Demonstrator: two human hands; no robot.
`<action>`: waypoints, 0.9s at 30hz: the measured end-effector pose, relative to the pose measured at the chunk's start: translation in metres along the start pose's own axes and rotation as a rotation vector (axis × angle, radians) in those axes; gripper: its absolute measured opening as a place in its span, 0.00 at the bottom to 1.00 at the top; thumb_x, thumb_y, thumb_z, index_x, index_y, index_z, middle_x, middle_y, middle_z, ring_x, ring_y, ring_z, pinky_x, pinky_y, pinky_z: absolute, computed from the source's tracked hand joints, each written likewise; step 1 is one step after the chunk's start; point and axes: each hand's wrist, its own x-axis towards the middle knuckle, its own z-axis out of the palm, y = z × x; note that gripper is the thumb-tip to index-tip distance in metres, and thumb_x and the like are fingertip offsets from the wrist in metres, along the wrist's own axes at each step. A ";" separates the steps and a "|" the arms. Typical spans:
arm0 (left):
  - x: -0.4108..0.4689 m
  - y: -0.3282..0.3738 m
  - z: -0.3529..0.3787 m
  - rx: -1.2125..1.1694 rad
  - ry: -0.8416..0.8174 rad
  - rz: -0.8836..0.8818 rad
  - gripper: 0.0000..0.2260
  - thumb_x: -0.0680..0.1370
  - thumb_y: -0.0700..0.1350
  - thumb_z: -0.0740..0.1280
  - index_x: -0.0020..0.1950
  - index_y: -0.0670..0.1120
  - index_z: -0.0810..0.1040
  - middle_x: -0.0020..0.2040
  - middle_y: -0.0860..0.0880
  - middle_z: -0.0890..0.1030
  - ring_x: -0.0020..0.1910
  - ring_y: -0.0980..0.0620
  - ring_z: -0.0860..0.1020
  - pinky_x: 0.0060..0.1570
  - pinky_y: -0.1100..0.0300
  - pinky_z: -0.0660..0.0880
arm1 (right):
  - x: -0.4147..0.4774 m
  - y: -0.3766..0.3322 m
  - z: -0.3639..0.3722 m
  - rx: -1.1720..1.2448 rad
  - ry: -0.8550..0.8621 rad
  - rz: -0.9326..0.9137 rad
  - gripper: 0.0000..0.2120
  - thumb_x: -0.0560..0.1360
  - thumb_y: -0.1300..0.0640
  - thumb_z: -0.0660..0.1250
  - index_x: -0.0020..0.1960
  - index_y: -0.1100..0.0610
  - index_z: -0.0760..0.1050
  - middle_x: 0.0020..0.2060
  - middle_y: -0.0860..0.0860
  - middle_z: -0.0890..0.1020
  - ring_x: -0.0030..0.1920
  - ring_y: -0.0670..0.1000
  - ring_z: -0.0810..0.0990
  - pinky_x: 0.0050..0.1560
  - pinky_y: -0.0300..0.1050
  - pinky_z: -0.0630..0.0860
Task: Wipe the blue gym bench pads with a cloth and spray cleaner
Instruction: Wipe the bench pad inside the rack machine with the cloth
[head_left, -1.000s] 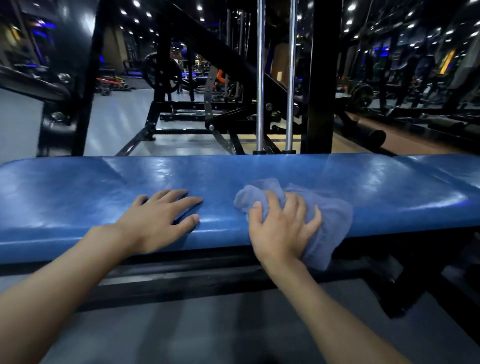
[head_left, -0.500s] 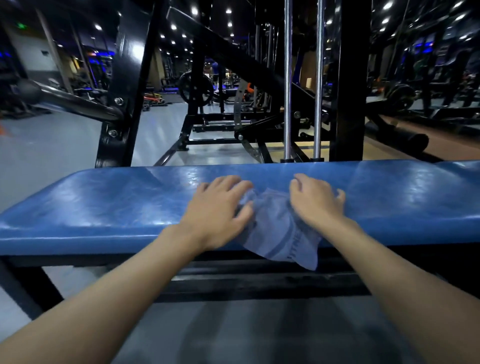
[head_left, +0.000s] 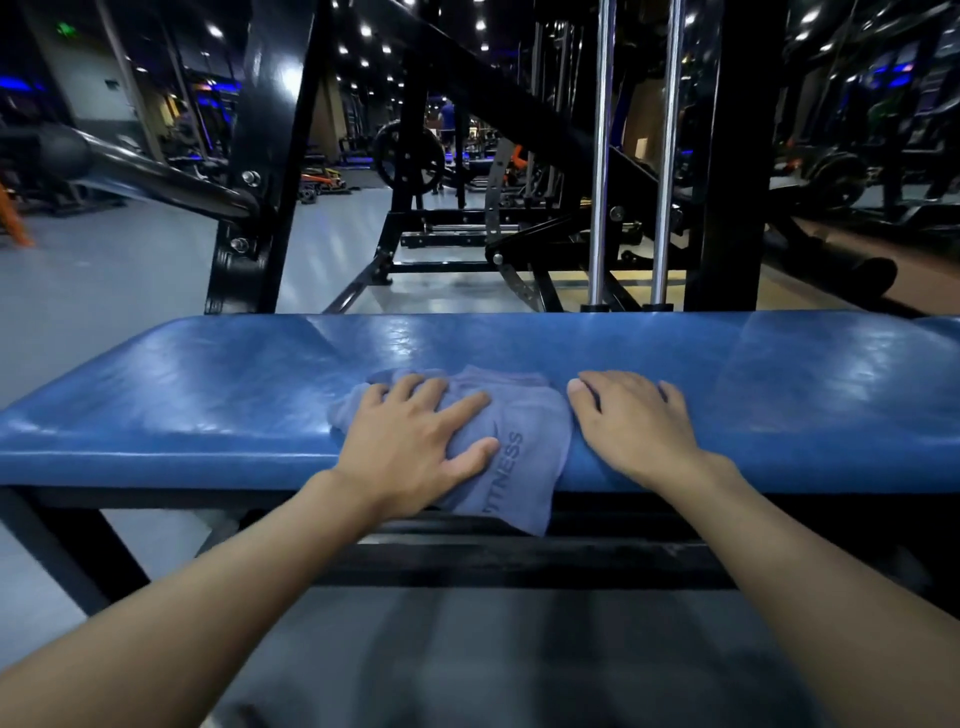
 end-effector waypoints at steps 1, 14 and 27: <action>-0.007 -0.015 -0.002 0.009 -0.003 -0.016 0.30 0.77 0.69 0.50 0.71 0.58 0.75 0.61 0.45 0.79 0.61 0.41 0.75 0.54 0.45 0.71 | -0.002 -0.006 0.004 -0.050 -0.026 -0.014 0.26 0.80 0.39 0.40 0.64 0.44 0.71 0.68 0.53 0.73 0.71 0.56 0.66 0.73 0.60 0.54; -0.024 -0.025 -0.003 0.052 0.029 -0.139 0.30 0.73 0.74 0.51 0.70 0.63 0.72 0.66 0.50 0.77 0.66 0.40 0.72 0.57 0.39 0.66 | -0.003 -0.018 0.009 -0.124 -0.007 -0.012 0.25 0.81 0.42 0.42 0.69 0.45 0.70 0.71 0.52 0.69 0.74 0.55 0.60 0.73 0.62 0.51; -0.075 -0.122 -0.005 0.124 -0.001 -0.243 0.31 0.73 0.73 0.52 0.70 0.61 0.74 0.65 0.46 0.78 0.66 0.39 0.72 0.56 0.39 0.66 | -0.009 -0.114 0.029 -0.077 -0.080 -0.321 0.22 0.82 0.41 0.43 0.67 0.45 0.69 0.68 0.47 0.71 0.73 0.54 0.61 0.72 0.63 0.51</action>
